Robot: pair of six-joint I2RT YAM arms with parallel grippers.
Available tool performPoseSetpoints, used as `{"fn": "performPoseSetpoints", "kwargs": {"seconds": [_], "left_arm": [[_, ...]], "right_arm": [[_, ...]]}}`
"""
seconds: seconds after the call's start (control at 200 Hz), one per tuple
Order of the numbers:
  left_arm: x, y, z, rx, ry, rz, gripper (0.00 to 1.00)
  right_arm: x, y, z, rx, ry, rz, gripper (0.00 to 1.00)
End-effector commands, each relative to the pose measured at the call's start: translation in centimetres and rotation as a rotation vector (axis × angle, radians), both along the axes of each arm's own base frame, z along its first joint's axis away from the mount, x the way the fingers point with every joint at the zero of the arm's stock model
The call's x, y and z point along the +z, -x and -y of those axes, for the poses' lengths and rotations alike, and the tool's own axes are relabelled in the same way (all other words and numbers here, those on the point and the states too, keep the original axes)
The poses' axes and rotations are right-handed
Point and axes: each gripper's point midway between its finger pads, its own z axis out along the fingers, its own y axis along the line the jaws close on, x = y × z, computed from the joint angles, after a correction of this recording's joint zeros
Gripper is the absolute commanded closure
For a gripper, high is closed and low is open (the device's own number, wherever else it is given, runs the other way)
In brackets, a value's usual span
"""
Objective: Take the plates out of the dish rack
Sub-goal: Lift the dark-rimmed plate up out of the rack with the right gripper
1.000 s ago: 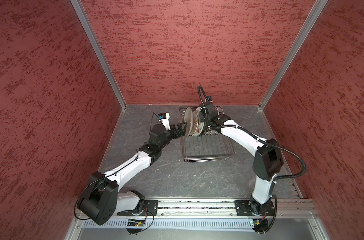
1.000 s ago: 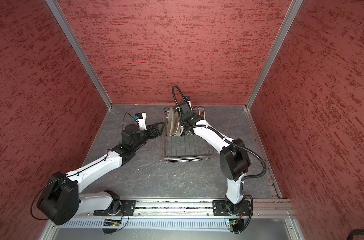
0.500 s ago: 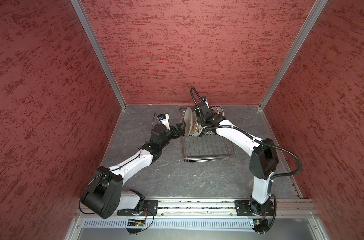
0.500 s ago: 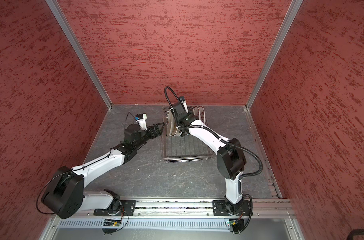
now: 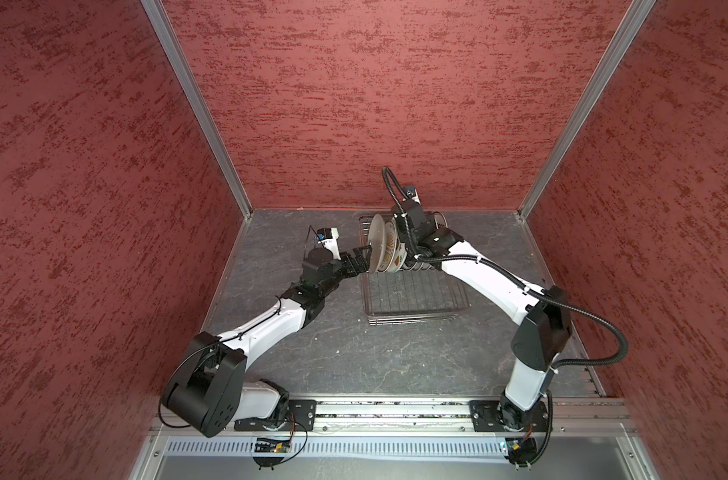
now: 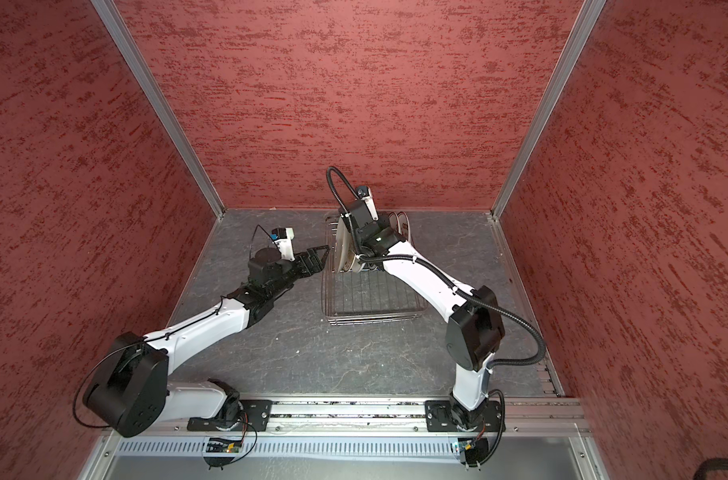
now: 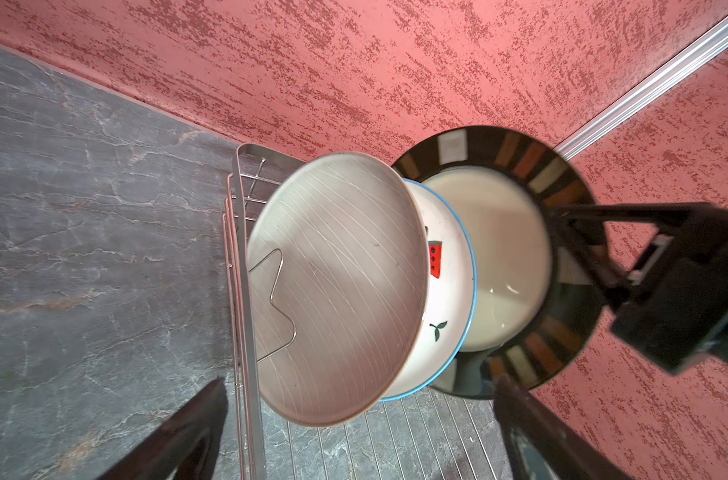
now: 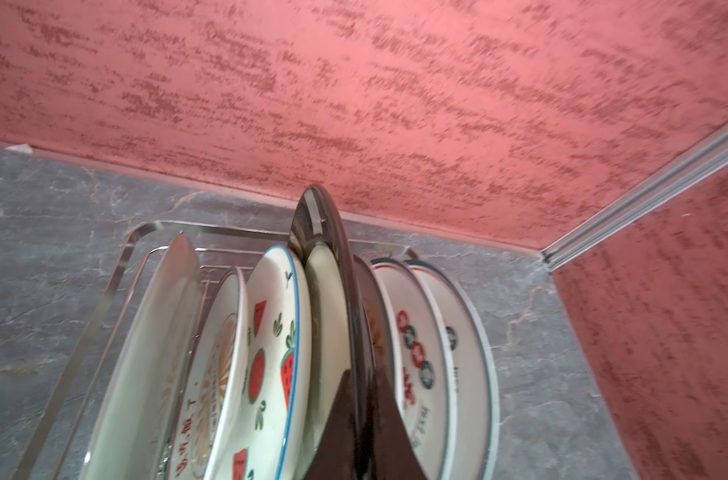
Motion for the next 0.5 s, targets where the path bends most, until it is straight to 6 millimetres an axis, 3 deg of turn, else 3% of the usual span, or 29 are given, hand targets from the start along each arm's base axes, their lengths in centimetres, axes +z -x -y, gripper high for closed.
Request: {"fn": "performPoseSetpoints", "kwargs": {"seconds": [0.0, 0.381, 0.401, 0.496], "left_arm": [[1.6, 0.1, 0.4, -0.019, 0.021, 0.026, 0.01], [4.8, 1.8, 0.0, -0.044, 0.021, 0.117, 0.01], [5.0, 2.0, 0.0, -0.046, 0.019, 0.124, 0.01], [6.1, 3.1, 0.1, -0.074, 0.026, 0.159, 0.01]], "right_arm": [[7.8, 1.0, 1.7, -0.055, -0.094, 0.202, 1.00], [12.4, 5.6, 4.9, -0.040, -0.172, 0.333, 1.00], [13.4, 6.3, 5.4, -0.035, -0.195, 0.353, 1.00], [14.5, 8.0, 6.0, 0.008, -0.254, 0.371, 1.00]]}}
